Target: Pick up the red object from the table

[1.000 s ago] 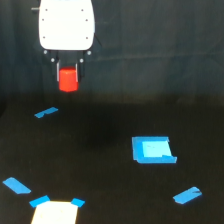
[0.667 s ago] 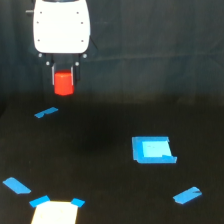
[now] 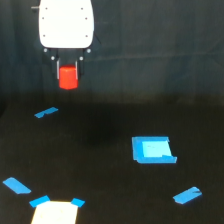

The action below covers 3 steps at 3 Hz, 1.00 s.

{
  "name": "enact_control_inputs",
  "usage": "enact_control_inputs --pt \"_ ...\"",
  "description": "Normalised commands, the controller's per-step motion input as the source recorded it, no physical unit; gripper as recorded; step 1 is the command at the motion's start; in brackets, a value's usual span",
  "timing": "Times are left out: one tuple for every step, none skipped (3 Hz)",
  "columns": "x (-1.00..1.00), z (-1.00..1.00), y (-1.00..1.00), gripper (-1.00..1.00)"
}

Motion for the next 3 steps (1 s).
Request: enact_control_inputs --pt "-0.54 0.93 -0.31 -0.55" --pt "-0.69 0.81 -0.37 -0.36" --pt "0.03 1.00 0.17 -1.00"
